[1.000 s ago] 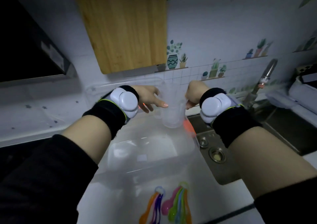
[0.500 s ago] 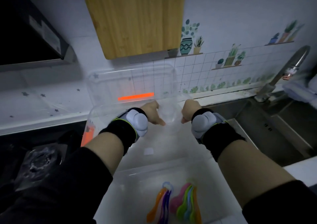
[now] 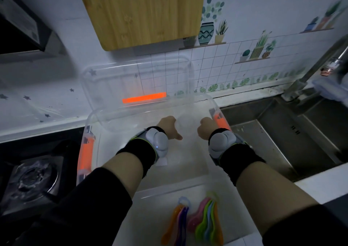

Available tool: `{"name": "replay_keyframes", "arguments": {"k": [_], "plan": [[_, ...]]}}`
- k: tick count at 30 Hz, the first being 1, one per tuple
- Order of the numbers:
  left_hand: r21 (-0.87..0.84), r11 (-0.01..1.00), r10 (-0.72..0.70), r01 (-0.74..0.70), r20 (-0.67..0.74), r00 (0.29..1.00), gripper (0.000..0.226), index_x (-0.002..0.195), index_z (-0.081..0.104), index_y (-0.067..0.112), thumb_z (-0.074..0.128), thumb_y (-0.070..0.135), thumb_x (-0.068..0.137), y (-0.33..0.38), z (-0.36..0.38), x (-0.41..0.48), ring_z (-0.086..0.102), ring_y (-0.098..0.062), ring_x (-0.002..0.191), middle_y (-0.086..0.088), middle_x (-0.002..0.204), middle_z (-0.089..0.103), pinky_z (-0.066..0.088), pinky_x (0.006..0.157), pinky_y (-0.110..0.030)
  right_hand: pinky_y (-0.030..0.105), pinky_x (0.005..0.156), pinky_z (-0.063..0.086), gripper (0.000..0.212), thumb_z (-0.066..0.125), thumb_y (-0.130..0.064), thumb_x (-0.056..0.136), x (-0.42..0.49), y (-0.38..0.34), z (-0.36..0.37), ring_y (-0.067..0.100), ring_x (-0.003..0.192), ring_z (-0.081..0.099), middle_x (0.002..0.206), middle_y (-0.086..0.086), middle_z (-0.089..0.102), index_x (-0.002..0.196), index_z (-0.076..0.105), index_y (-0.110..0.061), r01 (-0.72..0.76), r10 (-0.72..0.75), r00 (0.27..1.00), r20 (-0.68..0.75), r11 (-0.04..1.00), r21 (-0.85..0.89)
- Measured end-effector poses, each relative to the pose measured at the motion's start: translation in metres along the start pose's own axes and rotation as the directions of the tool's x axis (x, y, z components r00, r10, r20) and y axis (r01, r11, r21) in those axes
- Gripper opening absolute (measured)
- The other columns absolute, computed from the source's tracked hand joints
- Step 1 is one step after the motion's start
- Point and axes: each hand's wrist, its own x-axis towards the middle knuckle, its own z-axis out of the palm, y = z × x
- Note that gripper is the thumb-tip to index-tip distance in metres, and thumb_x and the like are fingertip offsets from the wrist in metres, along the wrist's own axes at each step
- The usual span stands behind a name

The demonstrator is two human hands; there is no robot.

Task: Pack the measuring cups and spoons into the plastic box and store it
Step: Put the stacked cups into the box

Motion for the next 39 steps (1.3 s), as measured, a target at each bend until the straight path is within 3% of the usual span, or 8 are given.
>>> {"name": "replay_keyframes", "arguments": {"k": [3,12,16,28,35,39], "plan": [[0.018,1.000,0.003,-0.003,-0.007,1.000,0.054,0.121,0.054,0.001,0.077,0.017,0.075,0.000,0.003,0.004,0.055,-0.030,0.115,-0.016,0.124,0.058,0.043,0.092,-0.034,0.031,0.095,0.040,0.029,0.039,-0.007,0.096,0.002,-0.003,0.000,0.032,0.120,0.051,0.129,0.021,0.054,0.119,0.053,0.004,-0.010,0.009,1.000,0.026,0.998,0.064],[0.040,0.999,-0.002,0.002,0.001,1.000,0.052,0.123,0.055,0.000,0.074,0.017,0.078,-0.002,0.010,0.011,0.054,-0.031,0.117,-0.017,0.126,0.057,0.043,0.093,-0.034,0.030,0.108,0.027,0.039,0.031,-0.009,0.100,0.004,-0.002,0.007,0.028,0.135,0.037,0.146,0.018,0.038,0.136,0.038,0.002,0.000,-0.006,0.995,0.095,0.998,0.063],[0.039,0.999,-0.002,0.003,-0.007,1.000,0.051,0.122,0.055,0.000,0.074,0.017,0.078,-0.004,0.013,0.012,0.055,-0.031,0.117,-0.017,0.126,0.058,0.043,0.094,-0.034,0.031,0.109,0.028,0.040,0.036,-0.010,0.099,0.003,-0.002,0.014,0.030,0.135,0.038,0.146,0.018,0.038,0.136,0.039,0.003,-0.005,-0.004,0.997,0.073,0.993,0.122],[0.007,1.000,0.026,-0.026,-0.062,0.998,0.061,0.137,0.037,-0.001,0.066,0.014,0.086,-0.001,0.008,0.001,0.044,-0.031,0.128,-0.018,0.140,0.044,0.039,0.104,-0.037,0.033,0.110,0.029,0.042,0.036,-0.010,0.098,-0.008,-0.003,0.007,0.031,0.136,0.037,0.148,0.015,0.038,0.139,0.037,-0.002,0.014,-0.027,0.997,0.073,0.985,0.171],[-0.012,0.999,0.051,-0.053,-0.151,0.987,0.054,0.141,0.033,0.002,0.053,0.013,0.092,0.005,0.010,-0.023,0.039,-0.029,0.133,-0.017,0.144,0.041,0.034,0.105,-0.032,0.034,0.103,0.039,0.041,0.039,-0.006,0.096,-0.030,0.001,-0.001,0.031,0.125,0.048,0.138,0.015,0.050,0.136,0.045,-0.008,0.081,-0.087,0.996,0.017,0.969,0.232],[-0.104,0.993,0.033,-0.058,-0.232,0.972,0.050,0.138,0.038,0.006,0.054,0.016,0.091,0.014,0.011,-0.033,0.046,-0.030,0.125,-0.018,0.140,0.040,0.039,0.100,-0.033,0.031,0.098,0.042,0.034,0.041,-0.008,0.093,-0.043,0.003,-0.005,0.027,0.115,0.055,0.112,0.005,0.063,0.123,0.058,-0.012,0.152,-0.119,0.986,-0.121,0.937,0.316]]}}
